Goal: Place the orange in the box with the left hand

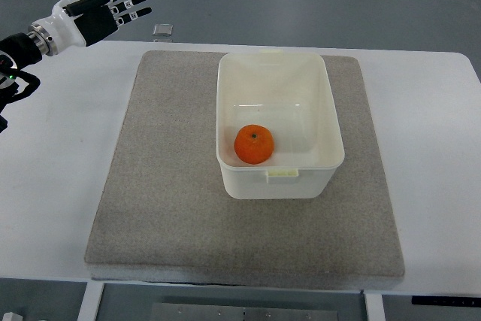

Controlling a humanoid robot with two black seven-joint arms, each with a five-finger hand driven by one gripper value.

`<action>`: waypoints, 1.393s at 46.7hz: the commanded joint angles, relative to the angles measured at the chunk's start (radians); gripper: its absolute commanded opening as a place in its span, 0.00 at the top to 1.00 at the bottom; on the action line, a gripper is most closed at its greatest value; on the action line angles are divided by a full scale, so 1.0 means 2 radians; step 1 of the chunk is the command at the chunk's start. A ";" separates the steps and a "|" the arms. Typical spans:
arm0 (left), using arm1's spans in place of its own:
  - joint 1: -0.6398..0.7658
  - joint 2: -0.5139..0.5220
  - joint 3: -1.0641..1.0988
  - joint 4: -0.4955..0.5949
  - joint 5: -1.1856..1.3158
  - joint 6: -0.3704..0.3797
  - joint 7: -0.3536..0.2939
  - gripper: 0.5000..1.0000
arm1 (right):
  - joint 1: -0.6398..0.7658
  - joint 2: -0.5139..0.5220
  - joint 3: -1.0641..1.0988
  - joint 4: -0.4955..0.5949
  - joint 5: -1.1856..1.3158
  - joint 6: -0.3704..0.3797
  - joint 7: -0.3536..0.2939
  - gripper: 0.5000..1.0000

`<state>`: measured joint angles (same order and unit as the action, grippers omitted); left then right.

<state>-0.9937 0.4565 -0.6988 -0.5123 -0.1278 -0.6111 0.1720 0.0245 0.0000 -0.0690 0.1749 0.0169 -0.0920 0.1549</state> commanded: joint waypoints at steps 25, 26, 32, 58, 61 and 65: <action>0.012 -0.004 0.001 0.005 -0.004 0.000 0.002 0.02 | 0.000 0.000 0.000 0.000 0.000 0.000 0.000 0.14; 0.012 -0.004 0.001 0.005 -0.004 0.000 0.002 0.02 | -0.001 0.000 0.000 0.000 0.000 0.000 0.000 0.14; 0.012 -0.004 0.001 0.005 -0.003 0.000 0.001 0.02 | 0.000 0.000 0.000 0.000 0.000 0.000 0.000 0.14; 0.012 -0.004 0.001 0.003 -0.001 0.000 0.001 0.02 | -0.001 0.000 0.003 0.022 0.004 0.002 0.000 0.14; 0.012 -0.004 0.001 0.002 -0.001 0.000 0.001 0.02 | -0.001 0.000 0.003 0.024 0.004 0.002 0.001 0.14; 0.012 -0.004 0.001 0.002 -0.001 0.000 0.001 0.02 | -0.001 0.000 0.003 0.026 0.004 0.002 0.002 0.14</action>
<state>-0.9694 0.4495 -0.6956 -0.5070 -0.1307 -0.6107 0.1748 0.0220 0.0000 -0.0629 0.2231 0.0245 -0.0870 0.1567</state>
